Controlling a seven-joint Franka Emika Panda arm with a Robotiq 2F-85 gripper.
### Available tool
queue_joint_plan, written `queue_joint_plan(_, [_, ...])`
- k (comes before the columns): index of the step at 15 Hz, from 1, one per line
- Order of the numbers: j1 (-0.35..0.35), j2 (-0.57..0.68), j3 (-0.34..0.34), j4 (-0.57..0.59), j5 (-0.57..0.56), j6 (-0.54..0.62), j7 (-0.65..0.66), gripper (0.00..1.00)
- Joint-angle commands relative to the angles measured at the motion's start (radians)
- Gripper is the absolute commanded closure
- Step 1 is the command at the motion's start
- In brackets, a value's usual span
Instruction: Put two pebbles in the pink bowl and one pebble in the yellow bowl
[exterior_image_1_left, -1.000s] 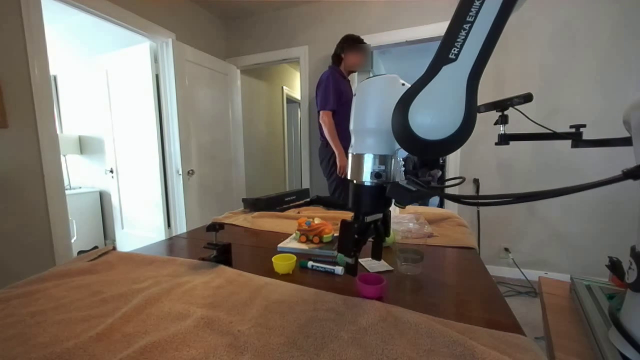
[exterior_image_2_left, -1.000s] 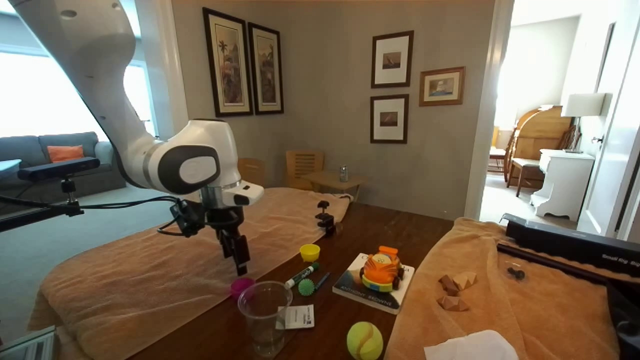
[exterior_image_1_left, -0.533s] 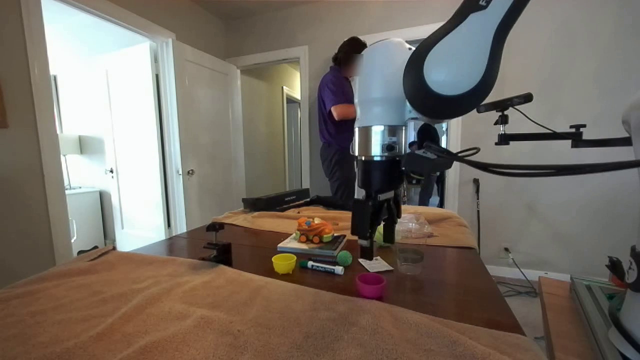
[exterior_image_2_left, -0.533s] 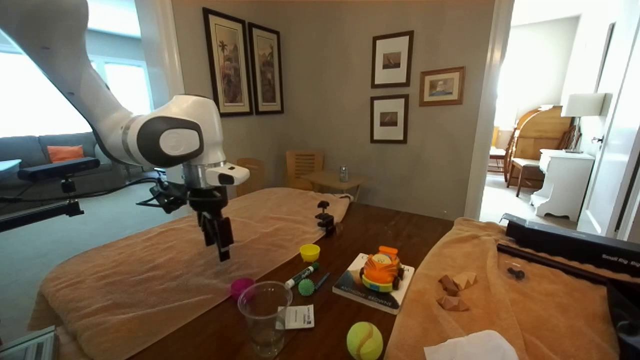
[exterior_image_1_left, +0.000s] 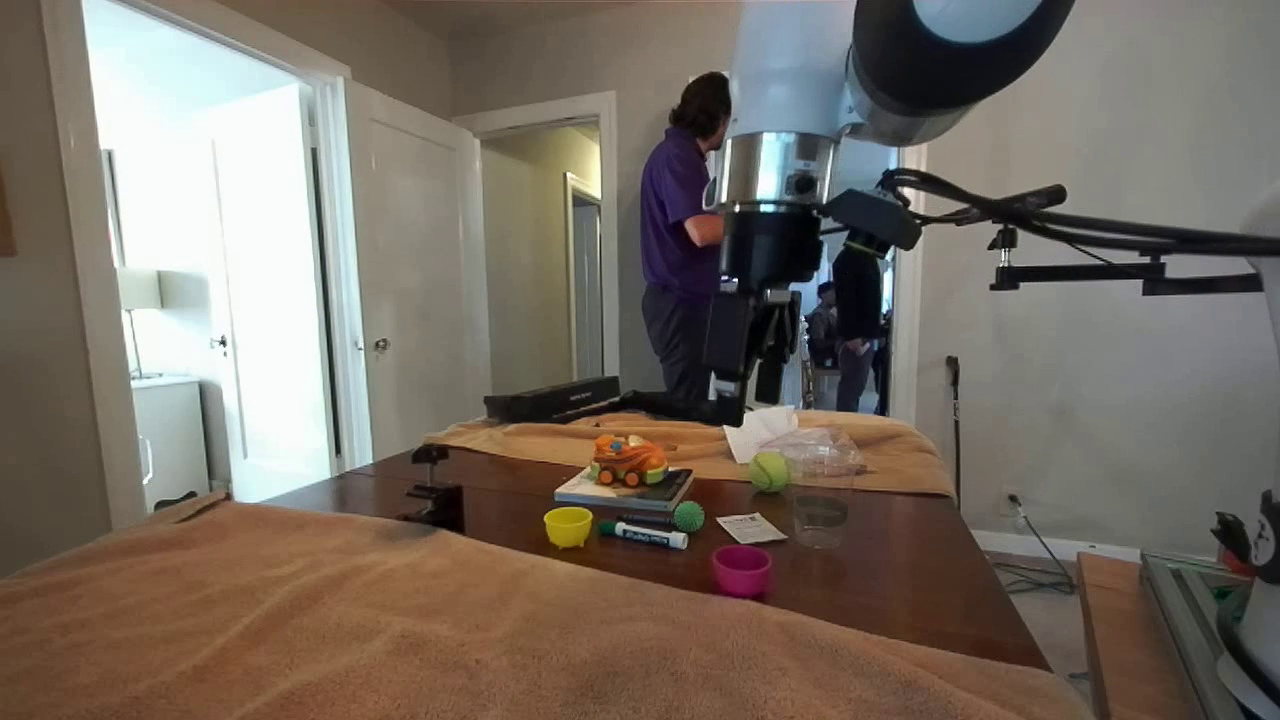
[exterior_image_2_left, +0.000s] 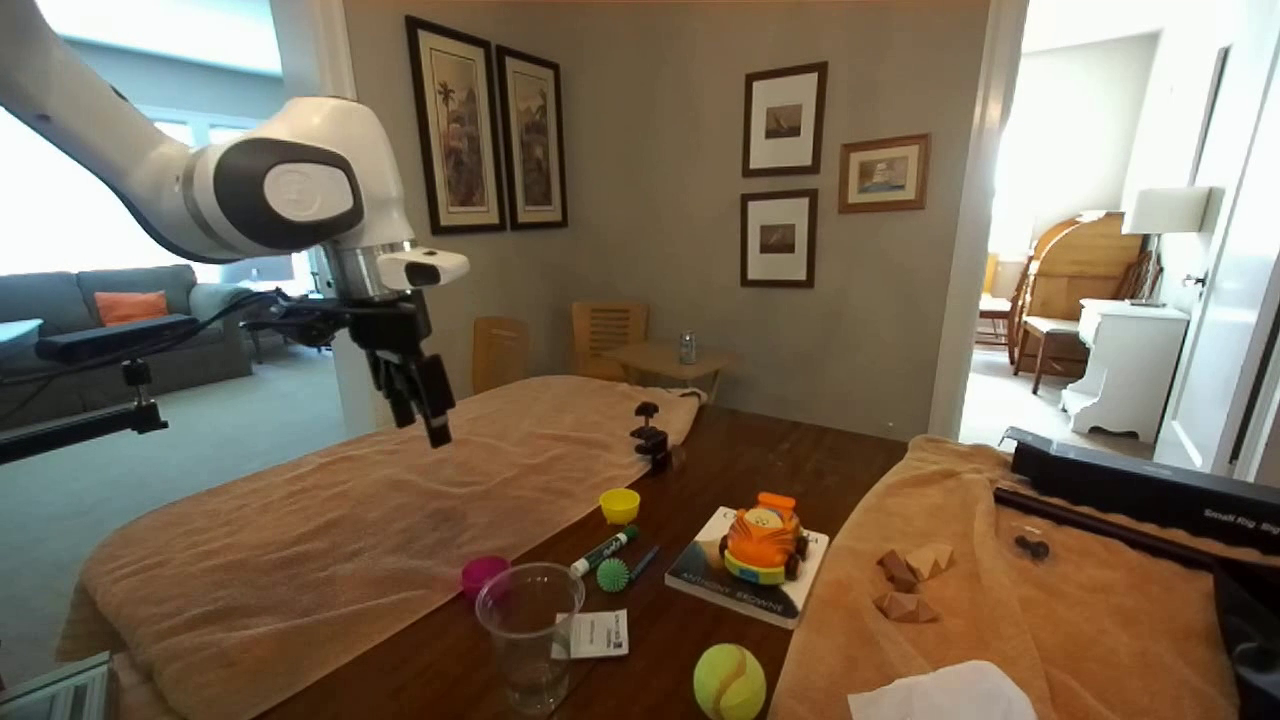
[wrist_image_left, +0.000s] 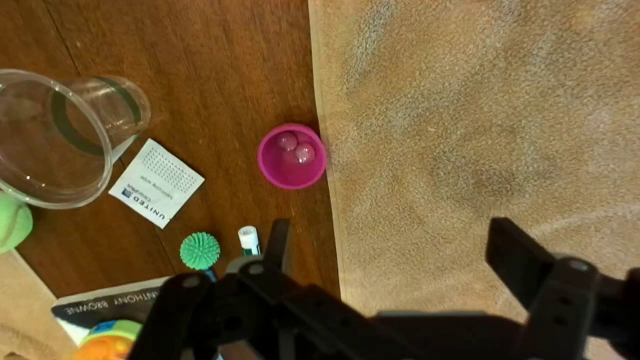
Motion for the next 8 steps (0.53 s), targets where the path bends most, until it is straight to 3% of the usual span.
queue_joint_plan(1, [-0.020,-0.144,0.025,-0.032,-0.007,0.033,0.006,0.00])
queue_joint_plan(2, [-0.017,-0.057,0.022,0.002,0.011,0.006,-0.009,0.00])
queue_joint_plan(8, [-0.019,-0.061,0.026,0.001,0.010,0.002,-0.008,0.00])
